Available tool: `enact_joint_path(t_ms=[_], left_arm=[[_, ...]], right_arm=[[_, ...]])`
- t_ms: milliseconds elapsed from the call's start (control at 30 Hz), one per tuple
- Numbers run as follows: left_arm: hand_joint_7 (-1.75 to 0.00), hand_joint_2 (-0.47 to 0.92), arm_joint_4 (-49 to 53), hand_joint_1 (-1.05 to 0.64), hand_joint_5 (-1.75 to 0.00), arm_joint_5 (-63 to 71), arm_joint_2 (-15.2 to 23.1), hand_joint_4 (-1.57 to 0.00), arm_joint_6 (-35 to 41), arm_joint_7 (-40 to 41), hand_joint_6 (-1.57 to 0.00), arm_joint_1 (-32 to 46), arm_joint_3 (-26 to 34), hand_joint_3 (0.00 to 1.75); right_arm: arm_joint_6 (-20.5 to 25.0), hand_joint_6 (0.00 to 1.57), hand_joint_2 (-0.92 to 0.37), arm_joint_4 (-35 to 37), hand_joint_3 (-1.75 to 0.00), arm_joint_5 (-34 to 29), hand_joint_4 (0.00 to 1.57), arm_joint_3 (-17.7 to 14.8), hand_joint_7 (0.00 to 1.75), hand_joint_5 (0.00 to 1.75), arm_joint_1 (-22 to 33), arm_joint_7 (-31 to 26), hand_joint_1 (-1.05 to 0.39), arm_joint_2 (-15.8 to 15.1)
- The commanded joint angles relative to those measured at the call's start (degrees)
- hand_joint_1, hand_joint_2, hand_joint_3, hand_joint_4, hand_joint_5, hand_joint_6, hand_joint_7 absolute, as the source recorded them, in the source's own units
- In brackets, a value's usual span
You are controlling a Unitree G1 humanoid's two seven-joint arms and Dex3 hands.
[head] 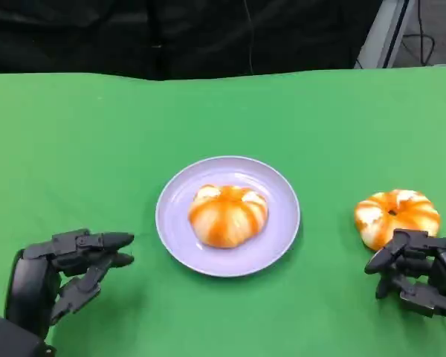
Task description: Grasp the bread from the table and place it into the plate.
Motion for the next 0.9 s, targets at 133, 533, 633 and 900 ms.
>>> enact_joint_path(t_ms=[133,533,633,900], left_arm=[[-1.13,0.85,-0.5,-0.04,-1.44,-2.0,0.0,-0.86,1.6,-1.3,-0.92,1.0,1.0,0.63],[-1.16,0.78,-1.0,-0.05,-1.5,-3.2,0.0,-0.86,1.8,-3.3,-0.92,1.5,1.4,0.74],[-1.16,0.77,-0.6,-0.06,-1.5,-3.0,0.0,-0.86,2.0,-3.3,-0.92,1.6,1.6,0.75],[-1.16,0.76,-0.7,-0.06,-1.46,-2.5,-0.3,-0.86,2.5,-3.0,-0.91,2.0,1.6,0.77]], right_arm=[[-0.3,0.94,-0.83,-0.2,-0.63,-0.2,0.9,-0.1,0.96,1.35,-0.1,-0.9,0.08,-1.5],[-0.2,0.94,-0.82,-0.1,-0.64,0.1,0.9,-0.3,0.97,1.36,-0.4,-0.3,0.07,-1.3],[-0.1,0.94,-0.82,0.0,-0.64,0.0,0.9,-0.3,0.97,1.36,-0.5,-0.3,0.08,-1.3],[-0.3,0.94,-0.81,0.0,-0.64,0.2,0.91,-0.4,0.96,1.36,-0.4,-0.1,0.08,-1.4]])
